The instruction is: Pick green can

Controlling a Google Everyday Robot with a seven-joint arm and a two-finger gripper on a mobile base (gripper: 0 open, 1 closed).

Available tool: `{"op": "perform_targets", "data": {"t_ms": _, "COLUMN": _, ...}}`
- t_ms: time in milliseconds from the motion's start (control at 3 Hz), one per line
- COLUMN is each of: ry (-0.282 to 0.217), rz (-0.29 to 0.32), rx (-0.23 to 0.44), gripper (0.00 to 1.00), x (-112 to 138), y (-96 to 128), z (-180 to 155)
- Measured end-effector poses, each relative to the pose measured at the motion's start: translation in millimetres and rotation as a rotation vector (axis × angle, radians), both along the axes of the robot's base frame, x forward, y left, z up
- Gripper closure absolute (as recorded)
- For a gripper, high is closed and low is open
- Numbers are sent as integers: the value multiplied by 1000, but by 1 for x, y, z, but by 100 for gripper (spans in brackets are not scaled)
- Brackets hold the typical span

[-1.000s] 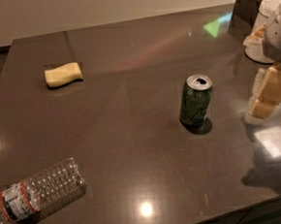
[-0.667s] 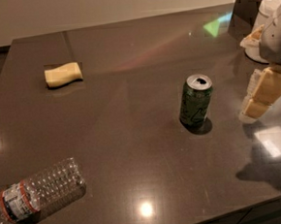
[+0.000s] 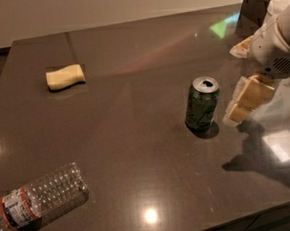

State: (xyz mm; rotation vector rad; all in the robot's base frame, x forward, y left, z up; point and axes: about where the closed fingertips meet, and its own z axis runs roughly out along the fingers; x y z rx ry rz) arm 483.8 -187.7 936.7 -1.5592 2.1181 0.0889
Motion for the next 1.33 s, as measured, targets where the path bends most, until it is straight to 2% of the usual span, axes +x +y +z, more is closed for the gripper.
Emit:
{"op": "perform_targets", "data": {"t_ms": 667, "ry": 16, "rz": 15, "rx": 86, "gripper": 0, "x": 17, "y": 19, "z": -23}}
{"op": "perform_targets", "data": {"t_ms": 1333, "ry": 42, "rz": 37, "rx": 163, "gripper": 42, "x": 22, "y": 35, "z": -29}}
